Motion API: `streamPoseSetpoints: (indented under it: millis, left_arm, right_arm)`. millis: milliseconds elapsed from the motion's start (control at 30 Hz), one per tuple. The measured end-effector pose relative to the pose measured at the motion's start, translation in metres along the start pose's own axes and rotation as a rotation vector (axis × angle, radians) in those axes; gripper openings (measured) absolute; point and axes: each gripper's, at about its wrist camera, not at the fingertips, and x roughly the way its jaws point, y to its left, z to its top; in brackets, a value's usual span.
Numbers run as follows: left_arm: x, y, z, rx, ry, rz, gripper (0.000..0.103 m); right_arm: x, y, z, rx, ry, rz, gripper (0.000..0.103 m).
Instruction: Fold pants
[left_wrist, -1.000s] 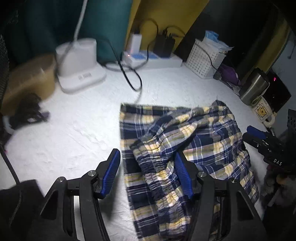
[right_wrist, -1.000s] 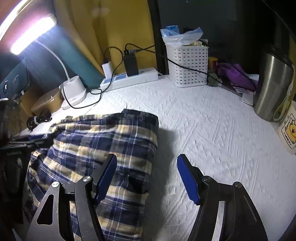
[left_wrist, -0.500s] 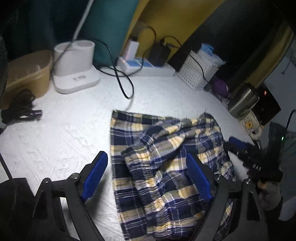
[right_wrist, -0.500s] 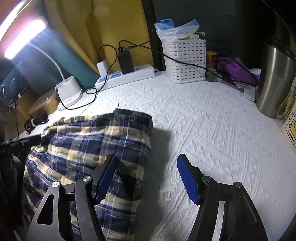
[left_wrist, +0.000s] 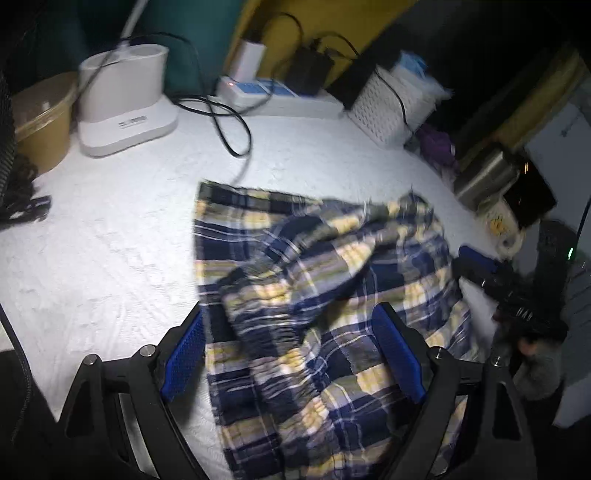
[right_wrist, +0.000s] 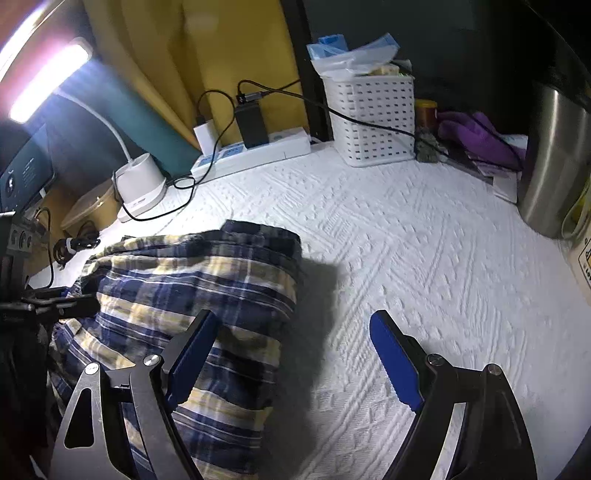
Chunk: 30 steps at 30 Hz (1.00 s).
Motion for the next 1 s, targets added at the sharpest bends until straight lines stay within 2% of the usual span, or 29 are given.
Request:
streamPoseSetpoints:
  millis: [100,300,400,500,600,800,1000]
  left_arm:
    - [0.006,-0.011,-0.003,0.072,-0.01,0.05,0.087]
    - [0.009,-0.012,0.0,0.093,-0.035,0.052,0.088]
    - [0.011,-0.018,-0.004,0.129,-0.073,0.079,0.088]
    - [0.013,-0.028,-0.007,0.173,-0.084,0.112,0.078]
    - [0.012,-0.028,-0.008,0.178,-0.086,0.102,0.071]
    - [0.011,-0.03,-0.011,0.175,-0.091,0.081,0.056]
    - [0.011,-0.031,-0.011,0.175,-0.097,0.073,0.052]
  right_arm:
    - [0.007,-0.004,-0.002,0.013,0.016,0.0,0.086]
    - [0.016,-0.002,-0.004,0.008,0.023,0.008,0.086]
    - [0.018,0.0,-0.003,0.007,0.021,0.009,0.086]
    - [0.019,0.003,-0.003,-0.002,0.023,0.006,0.086]
    - [0.02,0.005,-0.002,-0.012,0.024,0.019,0.086]
    - [0.023,0.018,0.002,-0.029,0.034,0.1,0.086]
    - [0.026,0.042,0.003,-0.083,0.052,0.172,0.085]
